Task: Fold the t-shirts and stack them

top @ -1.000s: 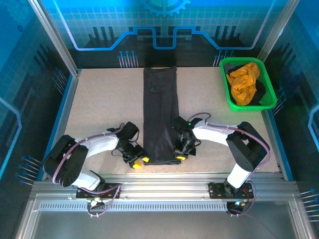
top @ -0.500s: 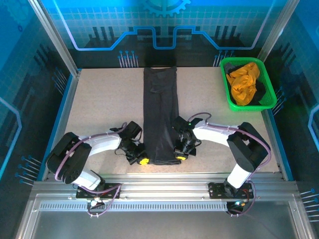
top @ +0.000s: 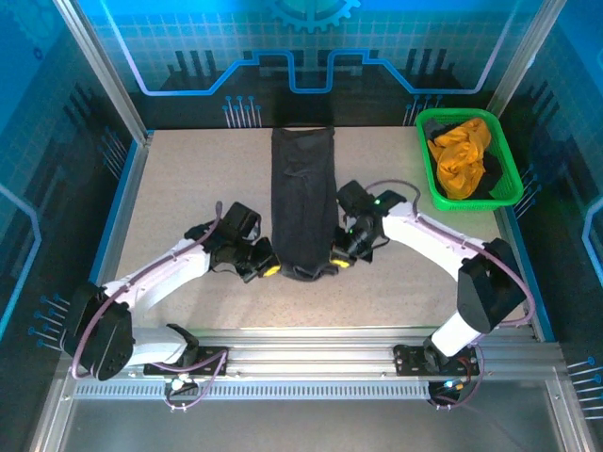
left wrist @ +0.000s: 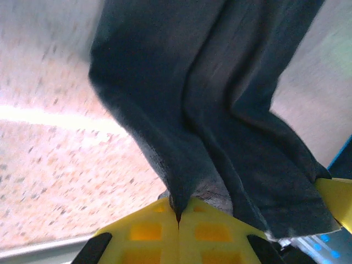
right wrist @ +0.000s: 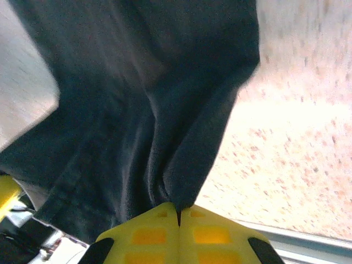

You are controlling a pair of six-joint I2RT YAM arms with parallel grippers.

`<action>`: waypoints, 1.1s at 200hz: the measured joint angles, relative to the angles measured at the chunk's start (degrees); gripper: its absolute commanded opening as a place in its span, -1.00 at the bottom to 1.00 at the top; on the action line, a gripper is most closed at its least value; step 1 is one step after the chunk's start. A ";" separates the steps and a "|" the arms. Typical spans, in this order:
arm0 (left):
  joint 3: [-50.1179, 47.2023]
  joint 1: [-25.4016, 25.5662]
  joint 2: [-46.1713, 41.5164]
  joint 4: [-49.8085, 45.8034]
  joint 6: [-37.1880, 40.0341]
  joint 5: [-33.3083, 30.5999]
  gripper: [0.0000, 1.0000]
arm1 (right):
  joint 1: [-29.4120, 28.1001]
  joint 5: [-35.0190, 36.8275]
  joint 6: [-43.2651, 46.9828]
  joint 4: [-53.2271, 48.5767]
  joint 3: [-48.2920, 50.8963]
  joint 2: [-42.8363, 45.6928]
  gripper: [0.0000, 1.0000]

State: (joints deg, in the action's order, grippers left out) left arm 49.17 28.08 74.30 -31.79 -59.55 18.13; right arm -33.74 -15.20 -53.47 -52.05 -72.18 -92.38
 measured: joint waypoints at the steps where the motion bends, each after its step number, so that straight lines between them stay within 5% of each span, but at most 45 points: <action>1: 0.13 -0.11 0.07 0.09 0.00 -0.02 -1.00 | 0.24 -0.02 0.17 0.00 -0.50 -0.24 -1.00; 90: 15.80 -11.21 19.76 8.79 1.14 -0.09 -1.00 | 9.11 0.00 4.46 -2.86 -28.61 -24.00 -1.00; 220: 39.45 -16.57 43.54 10.43 5.97 4.22 -1.00 | 14.99 -0.11 4.46 -6.03 -50.40 -43.60 -1.00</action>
State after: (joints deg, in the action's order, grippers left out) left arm 88.62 11.51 117.84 -21.37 -53.58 22.35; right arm -18.74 -15.31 -49.01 -58.08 -122.58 -135.98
